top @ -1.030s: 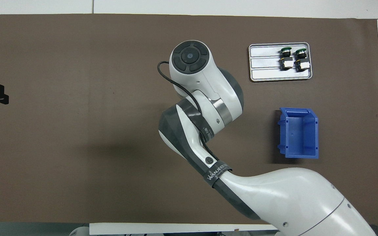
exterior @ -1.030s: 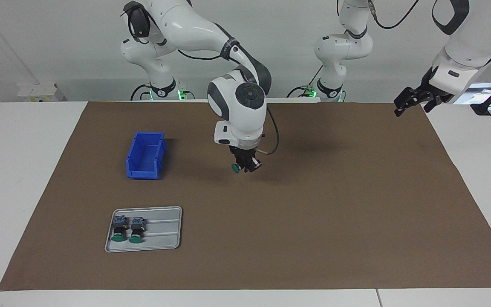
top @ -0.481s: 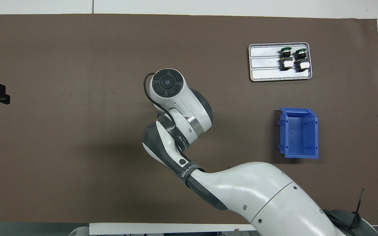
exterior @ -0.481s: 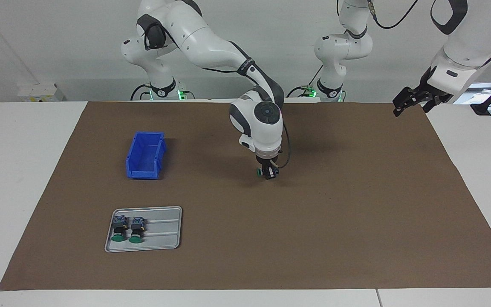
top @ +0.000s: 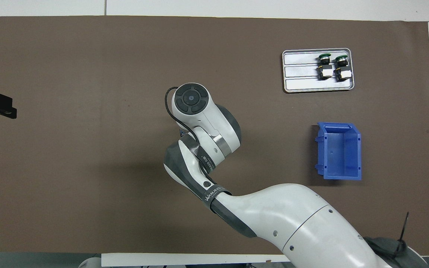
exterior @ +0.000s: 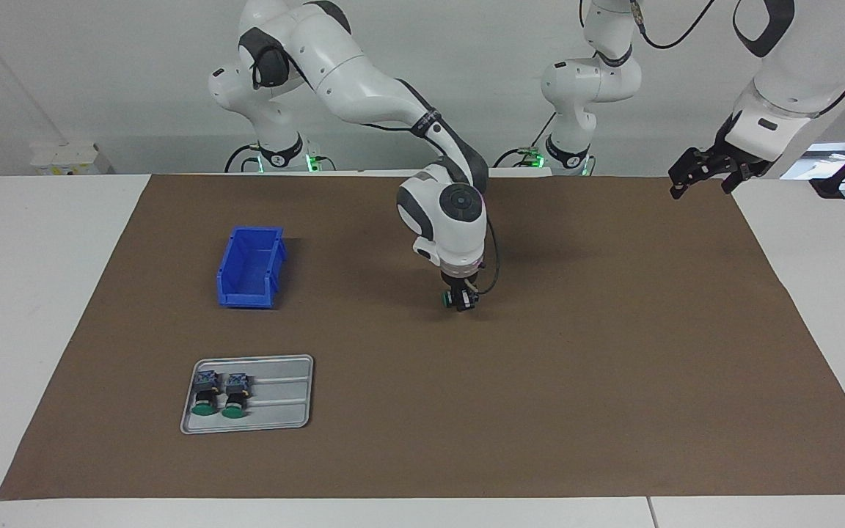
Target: Place and press button with both arms
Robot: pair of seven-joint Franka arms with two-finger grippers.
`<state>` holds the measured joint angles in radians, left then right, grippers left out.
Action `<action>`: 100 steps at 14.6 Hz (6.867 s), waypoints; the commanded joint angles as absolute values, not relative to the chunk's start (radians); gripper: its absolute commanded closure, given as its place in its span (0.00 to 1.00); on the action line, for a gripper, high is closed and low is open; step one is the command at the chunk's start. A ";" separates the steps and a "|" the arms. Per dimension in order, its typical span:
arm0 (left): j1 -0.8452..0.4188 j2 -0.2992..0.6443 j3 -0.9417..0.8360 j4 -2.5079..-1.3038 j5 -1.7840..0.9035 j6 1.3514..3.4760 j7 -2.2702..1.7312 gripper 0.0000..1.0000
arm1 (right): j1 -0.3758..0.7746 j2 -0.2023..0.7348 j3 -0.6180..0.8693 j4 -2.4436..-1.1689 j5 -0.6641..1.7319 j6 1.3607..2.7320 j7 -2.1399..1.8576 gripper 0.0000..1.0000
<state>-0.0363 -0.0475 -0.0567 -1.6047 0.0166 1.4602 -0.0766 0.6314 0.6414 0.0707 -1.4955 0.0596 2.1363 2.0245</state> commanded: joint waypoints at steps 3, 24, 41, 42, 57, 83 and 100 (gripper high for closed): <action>-0.049 -0.067 -0.051 -1.623 0.012 1.468 -0.077 0.00 | 0.608 0.620 0.072 -1.480 0.064 2.129 1.964 0.01; -0.193 -0.143 -0.051 -1.876 -0.008 1.621 -0.773 0.00 | -0.031 0.031 0.066 -1.489 0.022 1.442 0.533 0.01; -0.551 0.201 -0.051 -1.881 -0.074 2.091 -1.868 0.00 | -0.103 -0.012 0.067 -1.560 -0.031 1.417 0.060 0.01; -0.567 0.216 -0.051 -1.869 -0.074 2.095 -1.890 0.00 | -0.101 -0.014 0.067 -1.562 -0.031 1.419 0.058 0.01; -0.677 0.448 -0.048 -1.756 -0.067 2.151 -2.151 0.01 | -0.020 -0.034 -0.041 -1.591 -0.018 1.413 0.006 0.01; -0.664 0.437 -0.048 -1.770 -0.069 2.183 -2.174 0.83 | -0.018 -0.034 -0.041 -1.591 -0.018 1.410 0.003 0.01; -0.492 0.239 -0.051 -1.931 -0.502 2.189 -1.650 0.87 | -0.018 -0.034 -0.041 -1.591 -0.018 1.410 0.003 0.01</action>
